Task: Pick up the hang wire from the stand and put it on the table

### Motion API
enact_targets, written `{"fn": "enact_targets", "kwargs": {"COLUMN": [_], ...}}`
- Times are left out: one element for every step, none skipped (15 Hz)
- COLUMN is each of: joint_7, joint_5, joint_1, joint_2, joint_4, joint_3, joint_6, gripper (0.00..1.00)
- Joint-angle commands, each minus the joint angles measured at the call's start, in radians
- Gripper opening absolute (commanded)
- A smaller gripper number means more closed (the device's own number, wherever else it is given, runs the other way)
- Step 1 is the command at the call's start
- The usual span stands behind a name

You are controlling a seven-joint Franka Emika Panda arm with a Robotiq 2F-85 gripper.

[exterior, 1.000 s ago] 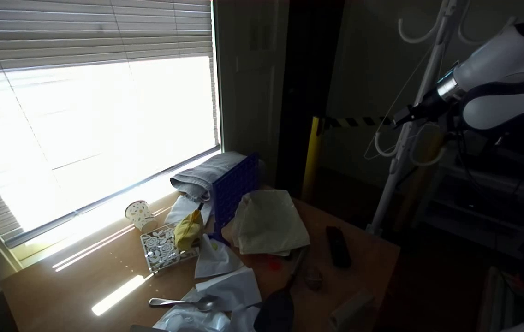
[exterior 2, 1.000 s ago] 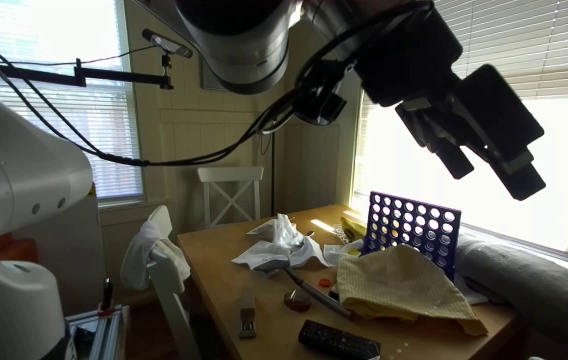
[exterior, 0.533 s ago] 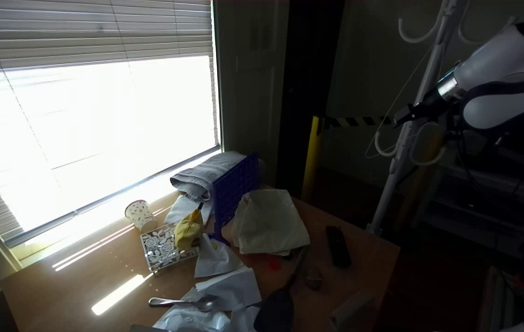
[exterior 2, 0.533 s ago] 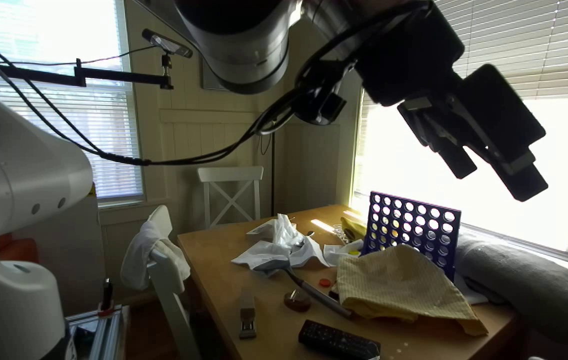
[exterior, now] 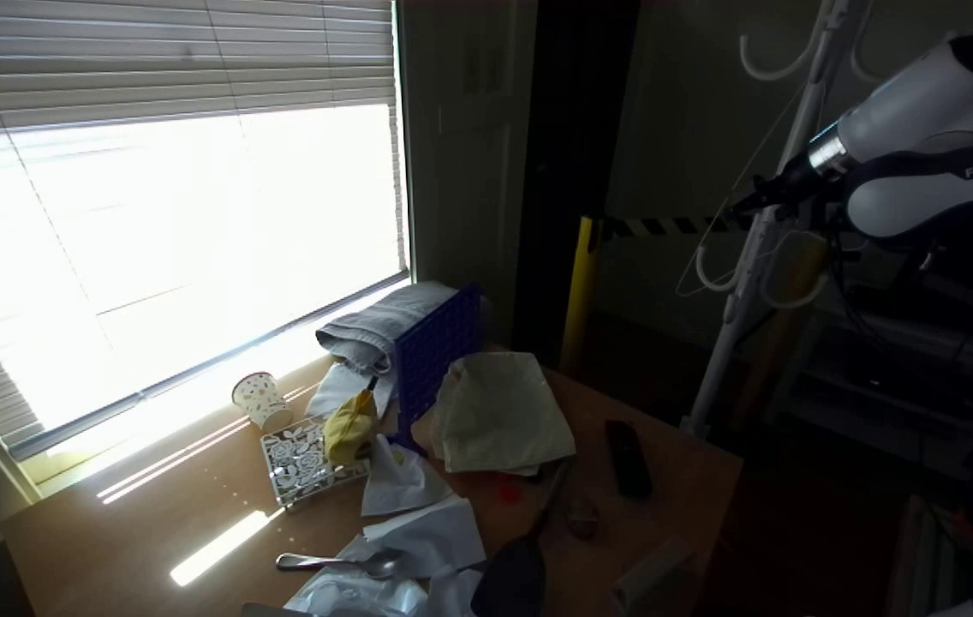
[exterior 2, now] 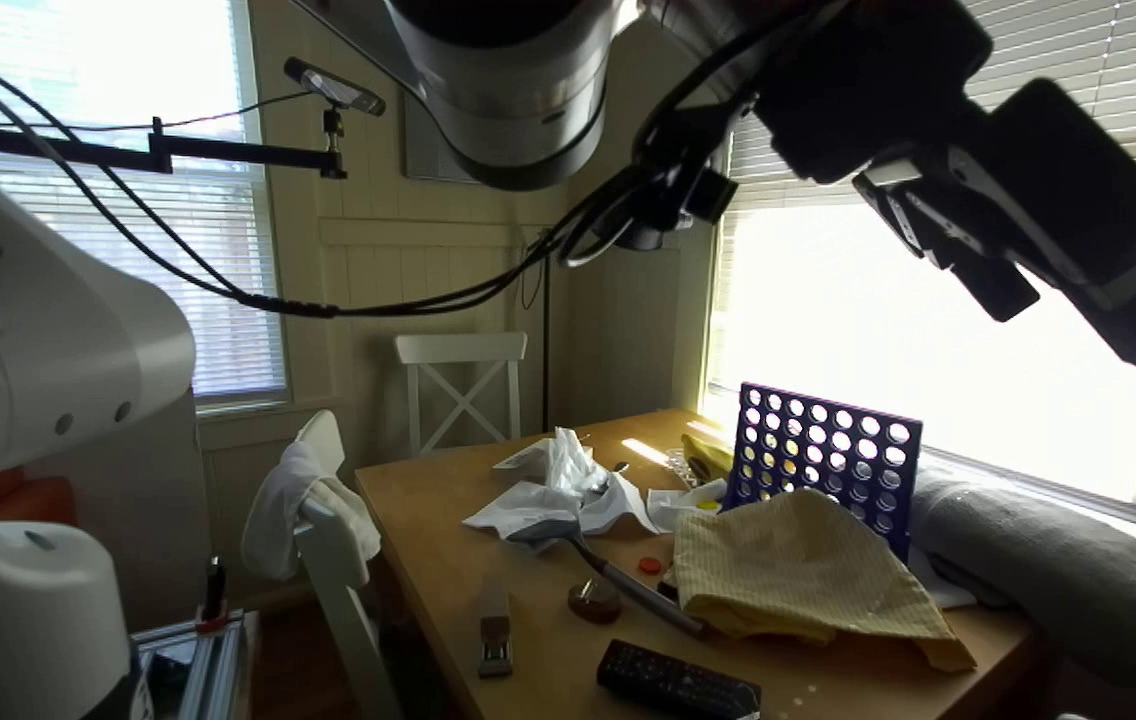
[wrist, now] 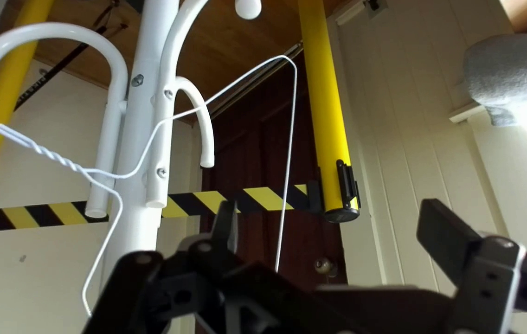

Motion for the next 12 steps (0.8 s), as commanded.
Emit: {"fn": "enact_targets", "kwargs": {"joint_7": [0.092, 0.114, 0.133, 0.154, 0.178, 0.202, 0.22, 0.233, 0.249, 0.265, 0.282, 0.298], "joint_5": [-0.04, -0.048, -0.054, -0.061, -0.07, -0.073, -0.068, -0.059, -0.048, -0.036, -0.026, -0.019], "joint_1": [-0.097, -0.136, -0.179, -0.229, -0.293, -0.357, -0.418, -0.478, -0.537, -0.588, -0.634, -0.677], "joint_2": [0.066, 0.074, 0.081, 0.084, 0.084, 0.081, 0.074, 0.067, 0.058, 0.053, 0.048, 0.044], "joint_4": [0.031, 0.033, 0.036, 0.037, 0.04, 0.043, 0.046, 0.049, 0.051, 0.057, 0.064, 0.066], "joint_3": [0.086, 0.12, 0.156, 0.196, 0.246, 0.298, 0.348, 0.399, 0.451, 0.498, 0.542, 0.584], "joint_6": [0.11, 0.14, 0.169, 0.198, 0.23, 0.254, 0.272, 0.29, 0.305, 0.312, 0.317, 0.324], "gripper": [1.0, 1.0, 1.0, 1.0, 1.0, 1.0, 1.0, 1.0, 1.0, 1.0, 1.0, 1.0]}}
